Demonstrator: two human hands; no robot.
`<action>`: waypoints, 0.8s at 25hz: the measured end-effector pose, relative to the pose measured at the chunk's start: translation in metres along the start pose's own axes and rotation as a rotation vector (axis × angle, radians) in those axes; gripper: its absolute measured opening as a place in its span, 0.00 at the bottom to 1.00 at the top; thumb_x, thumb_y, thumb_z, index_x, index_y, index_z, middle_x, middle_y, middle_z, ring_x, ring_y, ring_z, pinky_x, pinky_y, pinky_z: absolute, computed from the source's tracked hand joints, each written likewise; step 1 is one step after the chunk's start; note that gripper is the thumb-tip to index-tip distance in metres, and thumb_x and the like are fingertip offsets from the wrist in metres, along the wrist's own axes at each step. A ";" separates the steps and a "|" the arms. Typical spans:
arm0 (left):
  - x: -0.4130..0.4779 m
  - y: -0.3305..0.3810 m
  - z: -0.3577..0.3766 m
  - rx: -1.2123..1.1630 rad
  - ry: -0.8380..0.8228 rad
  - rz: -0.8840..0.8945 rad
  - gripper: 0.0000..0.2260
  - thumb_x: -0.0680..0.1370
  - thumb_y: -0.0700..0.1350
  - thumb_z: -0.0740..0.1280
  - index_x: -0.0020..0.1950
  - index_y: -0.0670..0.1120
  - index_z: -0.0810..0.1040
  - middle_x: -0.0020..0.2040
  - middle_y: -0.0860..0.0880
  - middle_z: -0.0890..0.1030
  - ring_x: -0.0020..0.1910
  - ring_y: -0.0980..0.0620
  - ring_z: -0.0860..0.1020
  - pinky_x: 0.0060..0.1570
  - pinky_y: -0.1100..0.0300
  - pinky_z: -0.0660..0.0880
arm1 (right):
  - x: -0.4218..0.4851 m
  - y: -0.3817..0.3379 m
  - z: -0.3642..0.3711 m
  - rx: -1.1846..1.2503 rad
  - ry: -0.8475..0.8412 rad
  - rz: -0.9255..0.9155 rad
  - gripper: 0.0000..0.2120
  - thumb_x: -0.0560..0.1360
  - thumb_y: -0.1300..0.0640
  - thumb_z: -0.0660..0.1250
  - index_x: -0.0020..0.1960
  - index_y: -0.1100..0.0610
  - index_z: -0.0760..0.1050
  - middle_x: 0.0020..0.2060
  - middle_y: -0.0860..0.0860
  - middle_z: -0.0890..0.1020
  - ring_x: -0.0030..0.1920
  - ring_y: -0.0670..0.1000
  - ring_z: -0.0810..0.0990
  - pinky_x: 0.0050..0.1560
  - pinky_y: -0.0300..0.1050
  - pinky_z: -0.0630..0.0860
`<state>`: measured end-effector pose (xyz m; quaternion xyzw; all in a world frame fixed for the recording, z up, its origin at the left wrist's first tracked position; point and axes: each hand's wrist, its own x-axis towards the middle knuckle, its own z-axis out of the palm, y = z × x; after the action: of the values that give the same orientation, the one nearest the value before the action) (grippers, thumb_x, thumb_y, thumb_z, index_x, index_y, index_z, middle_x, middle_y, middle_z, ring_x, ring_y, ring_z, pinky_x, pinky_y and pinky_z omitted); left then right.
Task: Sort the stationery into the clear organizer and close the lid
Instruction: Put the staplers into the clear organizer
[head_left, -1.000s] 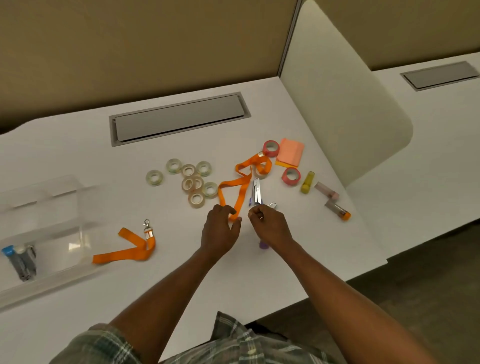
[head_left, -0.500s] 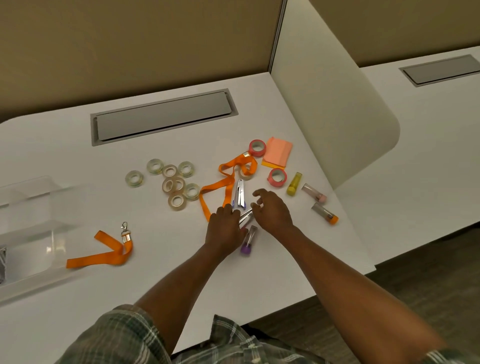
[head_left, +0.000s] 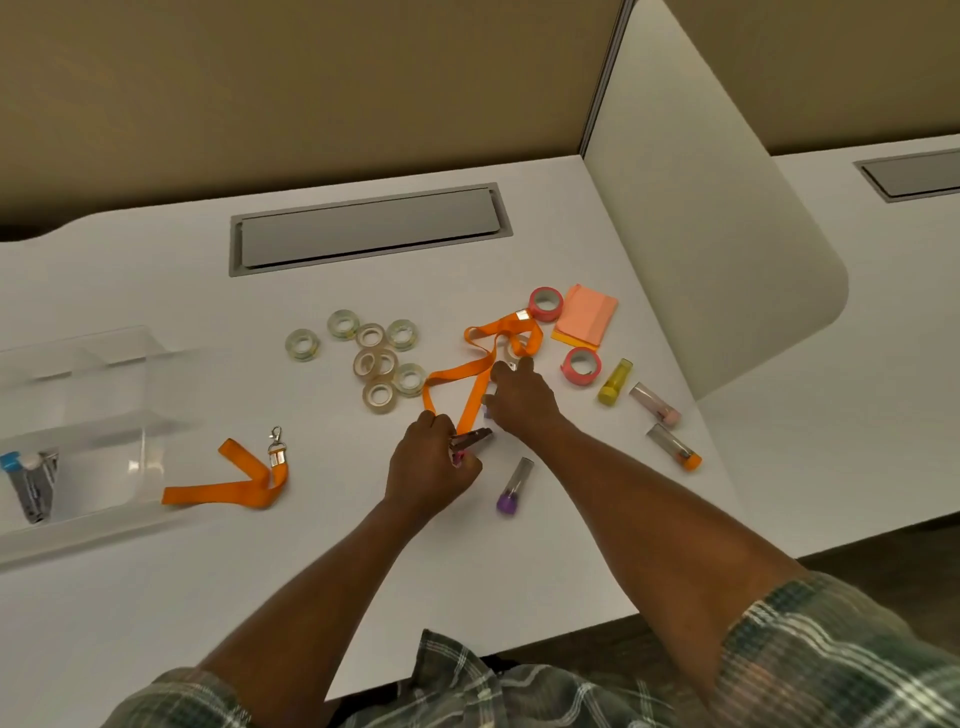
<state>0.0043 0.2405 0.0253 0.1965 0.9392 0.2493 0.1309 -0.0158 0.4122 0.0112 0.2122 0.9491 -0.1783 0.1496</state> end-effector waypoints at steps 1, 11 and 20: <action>-0.002 -0.004 -0.005 -0.069 0.016 -0.038 0.15 0.72 0.56 0.70 0.47 0.46 0.76 0.43 0.50 0.75 0.39 0.52 0.73 0.33 0.61 0.66 | -0.001 -0.004 0.001 0.025 0.003 0.026 0.22 0.77 0.52 0.67 0.69 0.55 0.67 0.67 0.62 0.69 0.57 0.63 0.79 0.55 0.52 0.77; -0.021 -0.059 -0.065 -0.936 0.046 -0.421 0.15 0.74 0.54 0.73 0.50 0.44 0.78 0.47 0.46 0.84 0.49 0.47 0.82 0.51 0.46 0.79 | -0.010 -0.049 -0.004 0.661 0.153 0.416 0.22 0.75 0.50 0.68 0.65 0.56 0.67 0.58 0.57 0.80 0.57 0.60 0.80 0.55 0.51 0.77; -0.034 -0.128 -0.128 -1.339 0.178 -0.663 0.19 0.76 0.60 0.69 0.49 0.44 0.78 0.37 0.44 0.79 0.36 0.44 0.80 0.33 0.54 0.77 | -0.051 -0.138 0.011 1.390 -0.145 0.313 0.10 0.78 0.55 0.66 0.55 0.56 0.81 0.47 0.54 0.81 0.39 0.50 0.76 0.34 0.41 0.75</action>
<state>-0.0483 0.0703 0.0712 -0.2392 0.6037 0.7297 0.2141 -0.0322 0.2733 0.0575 0.3798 0.5620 -0.7318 0.0662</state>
